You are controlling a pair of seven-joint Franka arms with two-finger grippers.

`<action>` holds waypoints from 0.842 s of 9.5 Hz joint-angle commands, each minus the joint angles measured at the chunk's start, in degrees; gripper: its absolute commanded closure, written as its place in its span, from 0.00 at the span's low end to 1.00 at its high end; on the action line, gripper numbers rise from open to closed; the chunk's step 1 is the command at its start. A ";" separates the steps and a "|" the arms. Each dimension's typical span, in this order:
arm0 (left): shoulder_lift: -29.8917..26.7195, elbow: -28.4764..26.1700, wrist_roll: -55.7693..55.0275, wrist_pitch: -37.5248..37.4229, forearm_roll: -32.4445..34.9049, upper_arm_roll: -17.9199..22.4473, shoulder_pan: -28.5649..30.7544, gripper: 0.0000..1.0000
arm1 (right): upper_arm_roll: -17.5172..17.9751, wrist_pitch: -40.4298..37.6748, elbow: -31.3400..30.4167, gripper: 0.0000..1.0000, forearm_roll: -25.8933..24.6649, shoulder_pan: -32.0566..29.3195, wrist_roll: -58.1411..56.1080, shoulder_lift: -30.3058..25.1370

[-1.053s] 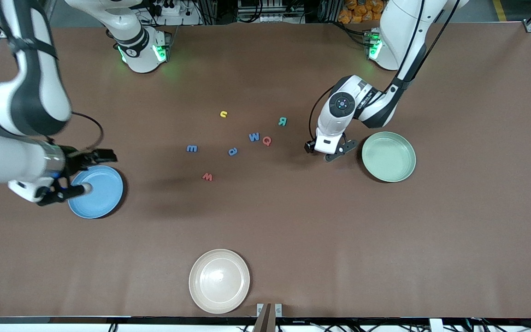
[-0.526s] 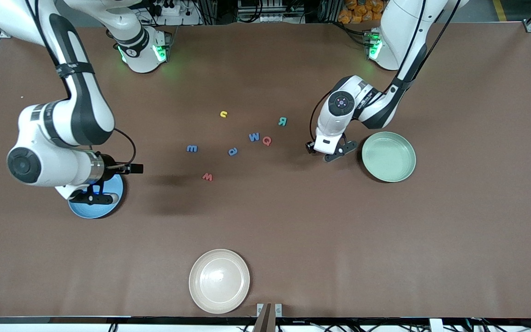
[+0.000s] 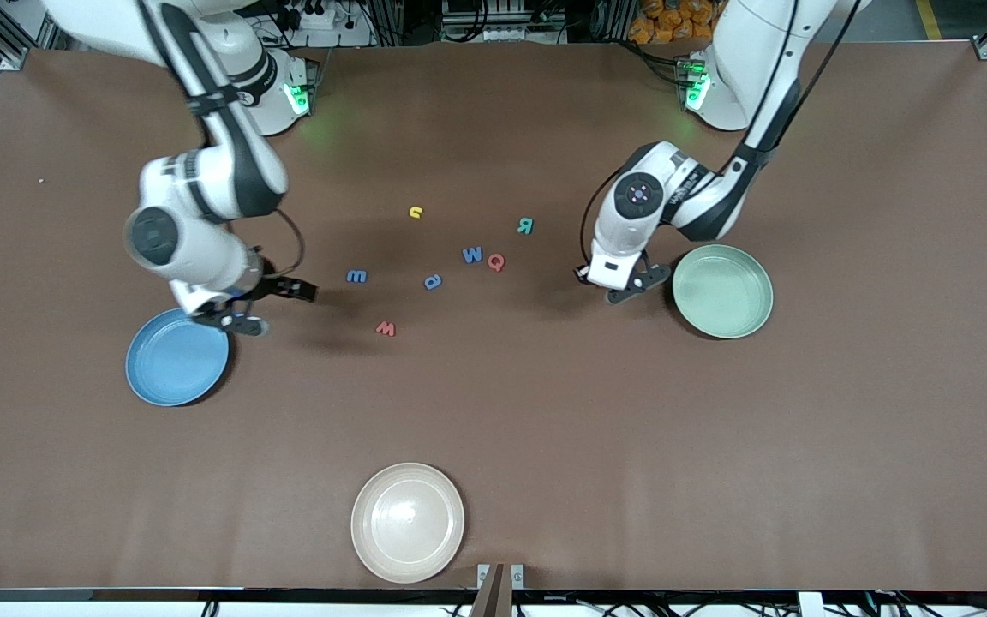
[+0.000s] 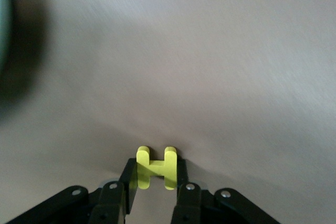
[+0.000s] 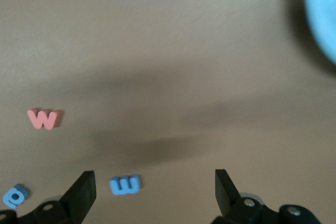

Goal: Sort upper and lower case letters into plates
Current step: 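Carry the H to the green plate while the right gripper reaches out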

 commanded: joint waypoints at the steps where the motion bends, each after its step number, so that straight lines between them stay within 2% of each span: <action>1: -5.70 1.47 11.85 -9.25 1.46 -0.38 6.89 1.00 | -0.30 5.21 -1.42 0.00 0.98 4.03 4.54 1.89; 2: -6.16 2.26 16.79 -12.51 1.38 -0.21 8.15 1.00 | -0.30 7.15 -1.51 0.00 0.98 5.18 5.07 3.13; 4: -6.25 2.45 25.06 -13.86 1.46 -0.21 12.02 1.00 | -0.30 9.09 -1.86 0.00 0.98 6.85 5.52 5.06; 8: -5.81 0.08 26.59 -10.88 6.72 -0.39 14.14 0.97 | -0.21 13.31 -6.07 0.00 0.89 10.02 5.08 5.16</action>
